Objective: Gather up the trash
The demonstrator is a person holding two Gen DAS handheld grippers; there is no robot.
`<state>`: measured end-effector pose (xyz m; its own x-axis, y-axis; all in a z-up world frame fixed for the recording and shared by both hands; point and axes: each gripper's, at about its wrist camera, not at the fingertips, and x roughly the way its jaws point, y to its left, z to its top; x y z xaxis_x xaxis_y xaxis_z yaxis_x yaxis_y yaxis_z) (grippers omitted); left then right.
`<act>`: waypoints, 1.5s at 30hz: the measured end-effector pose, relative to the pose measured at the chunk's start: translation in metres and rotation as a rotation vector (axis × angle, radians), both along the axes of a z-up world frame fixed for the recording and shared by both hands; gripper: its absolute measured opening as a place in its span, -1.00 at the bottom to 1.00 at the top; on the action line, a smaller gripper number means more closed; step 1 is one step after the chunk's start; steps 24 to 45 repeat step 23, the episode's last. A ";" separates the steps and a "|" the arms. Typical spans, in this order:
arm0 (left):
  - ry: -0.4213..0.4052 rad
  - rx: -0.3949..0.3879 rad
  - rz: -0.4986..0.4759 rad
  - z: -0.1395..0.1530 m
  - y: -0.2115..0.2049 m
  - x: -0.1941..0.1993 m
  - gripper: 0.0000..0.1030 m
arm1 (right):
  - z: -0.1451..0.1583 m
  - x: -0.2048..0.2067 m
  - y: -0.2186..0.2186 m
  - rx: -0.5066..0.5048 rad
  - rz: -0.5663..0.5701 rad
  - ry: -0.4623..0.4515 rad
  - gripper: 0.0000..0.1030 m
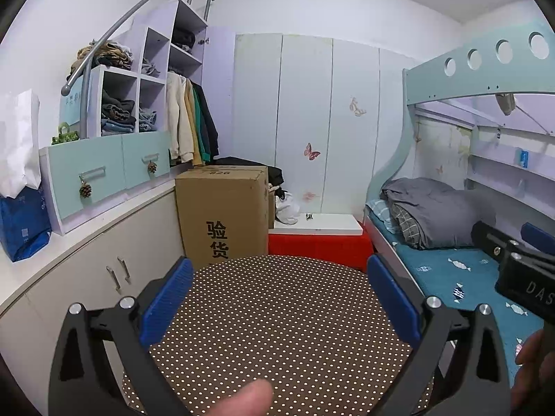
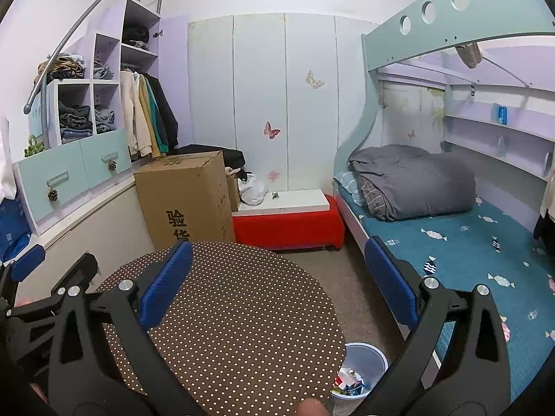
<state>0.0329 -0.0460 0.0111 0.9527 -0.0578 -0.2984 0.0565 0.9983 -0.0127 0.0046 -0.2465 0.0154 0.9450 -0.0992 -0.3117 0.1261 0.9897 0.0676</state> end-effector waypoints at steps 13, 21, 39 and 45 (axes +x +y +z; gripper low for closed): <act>-0.017 0.009 -0.018 -0.004 -0.004 0.000 0.90 | 0.001 0.005 0.002 0.001 0.006 0.002 0.88; -0.007 0.009 -0.015 -0.005 -0.009 0.002 0.91 | 0.001 0.008 0.003 0.006 0.016 0.004 0.88; -0.003 0.002 -0.006 -0.005 -0.007 0.003 0.90 | 0.001 0.009 0.004 0.003 0.016 0.004 0.88; -0.003 0.002 -0.006 -0.005 -0.007 0.003 0.90 | 0.001 0.009 0.004 0.003 0.016 0.004 0.88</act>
